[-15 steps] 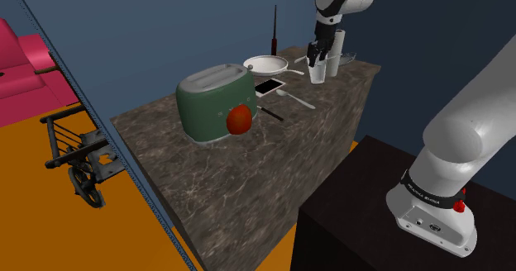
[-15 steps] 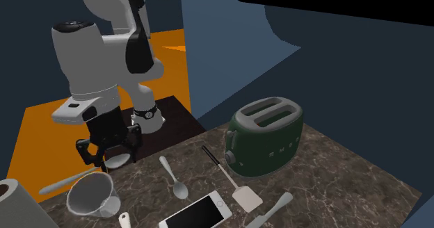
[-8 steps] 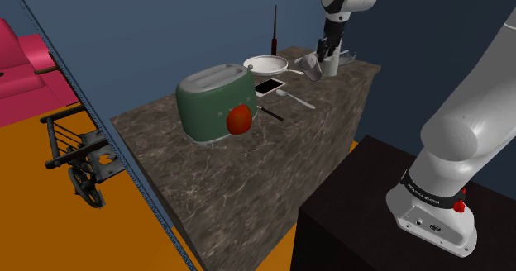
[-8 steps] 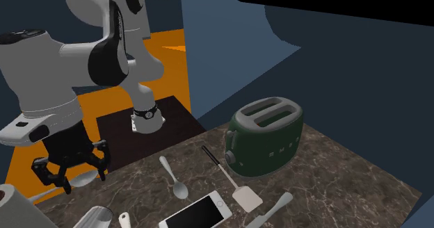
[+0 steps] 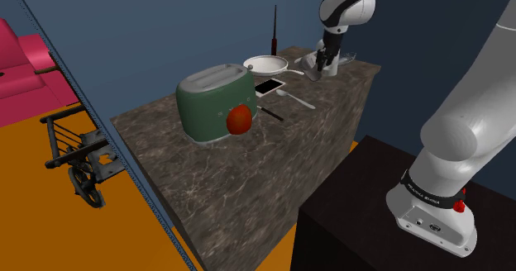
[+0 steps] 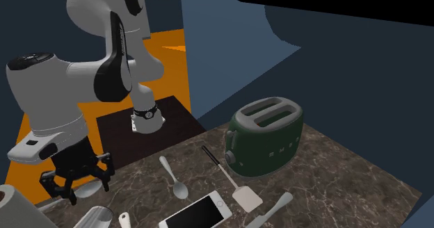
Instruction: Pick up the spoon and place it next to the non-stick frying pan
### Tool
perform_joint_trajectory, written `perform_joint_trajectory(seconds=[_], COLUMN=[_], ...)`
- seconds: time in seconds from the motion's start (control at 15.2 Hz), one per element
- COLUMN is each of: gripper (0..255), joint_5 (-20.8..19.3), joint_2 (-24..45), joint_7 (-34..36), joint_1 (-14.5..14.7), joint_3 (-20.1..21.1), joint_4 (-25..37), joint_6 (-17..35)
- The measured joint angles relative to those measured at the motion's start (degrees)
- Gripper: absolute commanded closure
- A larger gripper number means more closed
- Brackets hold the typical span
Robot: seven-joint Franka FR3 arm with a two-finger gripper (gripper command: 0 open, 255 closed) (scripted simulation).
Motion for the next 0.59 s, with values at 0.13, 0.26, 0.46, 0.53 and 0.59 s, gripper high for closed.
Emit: perform_joint_trajectory(seconds=[0.13, 0.26, 0.46, 0.53, 0.59], gripper=[255, 255, 255, 255, 255], joint_5=[0.3, 0.54, 1.02, 1.2, 1.4], joint_2=[0.82, 1.44, 2.75, 3.21, 3.72], joint_7=[-0.36, -0.54, -0.93, -1.06, -1.26], joint_1=[-0.07, -0.06, -0.1, -0.11, -0.15], joint_3=[-0.04, -0.01, 0.03, 0.05, 0.06], joint_4=[-0.63, -1.47, -2.43, -2.7, -2.88], joint_6=[1.43, 2.87, 5.12, 5.84, 6.52])
